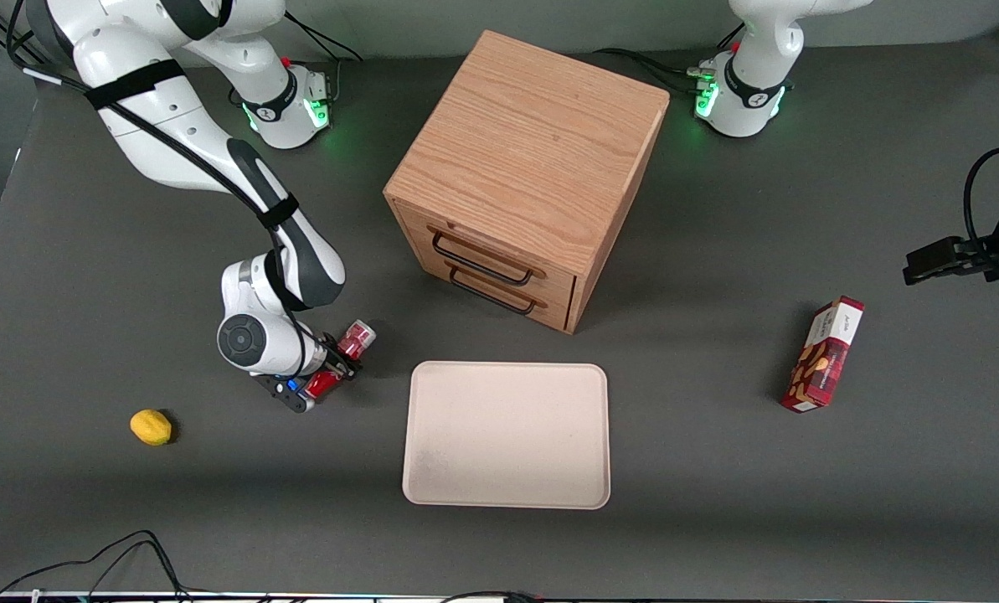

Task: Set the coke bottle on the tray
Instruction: 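Close the right gripper on the bottle and lift it upright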

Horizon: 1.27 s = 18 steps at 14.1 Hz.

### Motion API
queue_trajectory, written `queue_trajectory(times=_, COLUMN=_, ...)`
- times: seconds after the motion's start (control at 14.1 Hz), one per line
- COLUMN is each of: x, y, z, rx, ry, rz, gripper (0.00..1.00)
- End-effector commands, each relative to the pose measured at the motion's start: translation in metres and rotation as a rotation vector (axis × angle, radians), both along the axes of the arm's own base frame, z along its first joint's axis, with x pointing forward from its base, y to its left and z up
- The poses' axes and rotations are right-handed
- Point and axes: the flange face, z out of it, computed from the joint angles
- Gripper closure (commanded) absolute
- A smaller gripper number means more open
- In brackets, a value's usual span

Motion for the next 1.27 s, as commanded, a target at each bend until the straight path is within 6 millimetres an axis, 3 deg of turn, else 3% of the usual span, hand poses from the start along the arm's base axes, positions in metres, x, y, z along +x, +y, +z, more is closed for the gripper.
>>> queue_trajectory(times=0.0, x=0.0, y=0.002, z=0.017, rx=-0.014, ry=-0.033, rz=0.0, gripper=1.0)
queue_trajectory(times=0.07, x=0.004, y=0.003, z=0.027, rx=-0.008, ry=-0.049, rz=0.007, gripper=1.0)
queue_trajectory(times=0.21, x=0.015, y=0.004, z=0.069, rx=-0.007, ry=-0.073, rz=0.047, gripper=1.0)
queue_trajectory(times=0.49, x=0.03, y=0.005, z=0.201, rx=0.013, ry=-0.132, rz=0.267, gripper=1.0)
queue_trajectory(times=0.64, x=0.047, y=0.007, z=0.267, rx=0.01, ry=-0.142, rz=0.362, gripper=1.0)
queue_trajectory(times=0.71, x=0.054, y=0.016, z=0.293, rx=-0.001, ry=-0.14, rz=0.413, gripper=1.0)
queue_trajectory(times=0.78, x=0.059, y=0.042, z=0.32, rx=0.01, ry=-0.159, rz=0.46, gripper=1.0)
queue_trajectory(times=0.85, x=0.068, y=0.053, z=0.331, rx=0.027, ry=-0.18, rz=0.479, gripper=1.0)
queue_trajectory(times=0.99, x=0.074, y=0.107, z=0.32, rx=0.122, ry=-0.224, rz=0.571, gripper=1.0)
queue_trajectory(times=1.13, x=0.09, y=0.133, z=0.27, rx=0.178, ry=-0.257, rz=0.593, gripper=1.0)
queue_trajectory(times=1.2, x=0.099, y=0.142, z=0.229, rx=0.194, ry=-0.255, rz=0.595, gripper=1.0)
